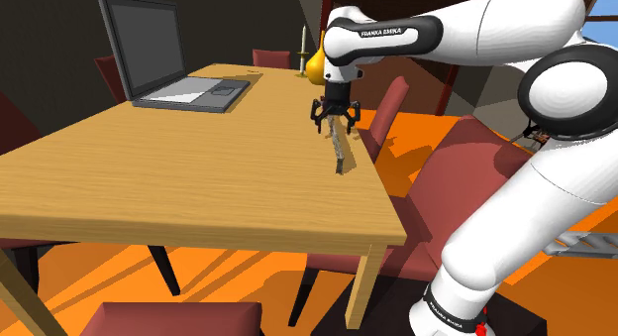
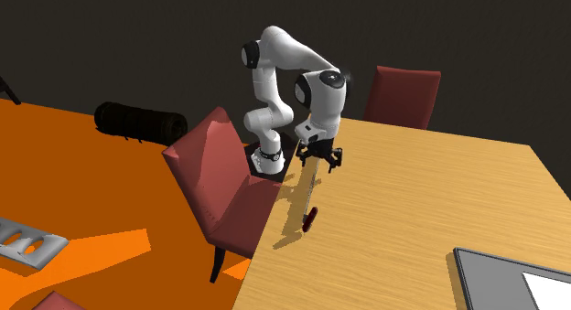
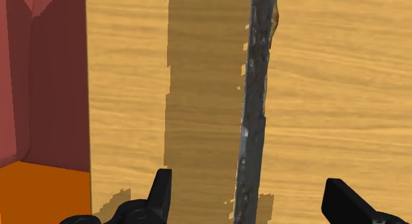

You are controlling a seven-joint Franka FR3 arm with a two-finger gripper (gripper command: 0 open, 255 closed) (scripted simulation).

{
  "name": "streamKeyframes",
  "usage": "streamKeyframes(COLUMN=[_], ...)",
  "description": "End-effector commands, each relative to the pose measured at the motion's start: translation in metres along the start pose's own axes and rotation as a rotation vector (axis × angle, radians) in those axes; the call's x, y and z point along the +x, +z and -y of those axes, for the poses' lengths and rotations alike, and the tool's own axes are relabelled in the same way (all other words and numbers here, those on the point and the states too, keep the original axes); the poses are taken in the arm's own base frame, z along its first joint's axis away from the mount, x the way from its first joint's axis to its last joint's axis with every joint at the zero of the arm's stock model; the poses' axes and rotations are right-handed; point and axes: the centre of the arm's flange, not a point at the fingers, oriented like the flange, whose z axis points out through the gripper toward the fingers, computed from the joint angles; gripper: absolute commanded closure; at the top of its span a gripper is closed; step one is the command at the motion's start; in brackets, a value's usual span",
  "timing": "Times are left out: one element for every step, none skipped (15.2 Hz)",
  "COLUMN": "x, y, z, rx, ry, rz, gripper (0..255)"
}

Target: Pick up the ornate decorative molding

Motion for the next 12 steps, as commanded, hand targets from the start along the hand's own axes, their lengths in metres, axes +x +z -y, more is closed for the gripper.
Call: streamKeyframes(x=[0.0009, 0.001, 0.0004, 0.0002, 0.0002, 0.0002, 0.0002, 0.0002, 0.0002, 0.0002, 0.0002, 0.001], y=[0.0081, 0.0081, 0.0084, 0.0081, 0.0081, 0.0081, 0.0081, 0.0081, 0.0081, 0.0081, 0.0081, 0.0081], z=[0.0003, 0.0003, -0.0004, -0.0003, -0.0003, -0.0003, -0.0003, -0.0003, -0.0003, -0.0002, -0.0003, 0.0003], rx=[0.0, 0.0, 0.0, 0.0, 0.0, 0.0, 0.0, 0.0, 0.0, 0.0, 0.0, 0.0], ry=[0.0, 0.0, 0.0, 0.0, 0.0, 0.0, 0.0, 0.0, 0.0, 0.0, 0.0, 0.0], rz=[0.0, 0.0, 0.0, 0.0, 0.0, 0.0, 0.0, 0.0, 0.0, 0.0, 0.0, 0.0], gripper=[0, 0, 255, 255, 255, 255, 255, 255, 255, 255, 255, 255])
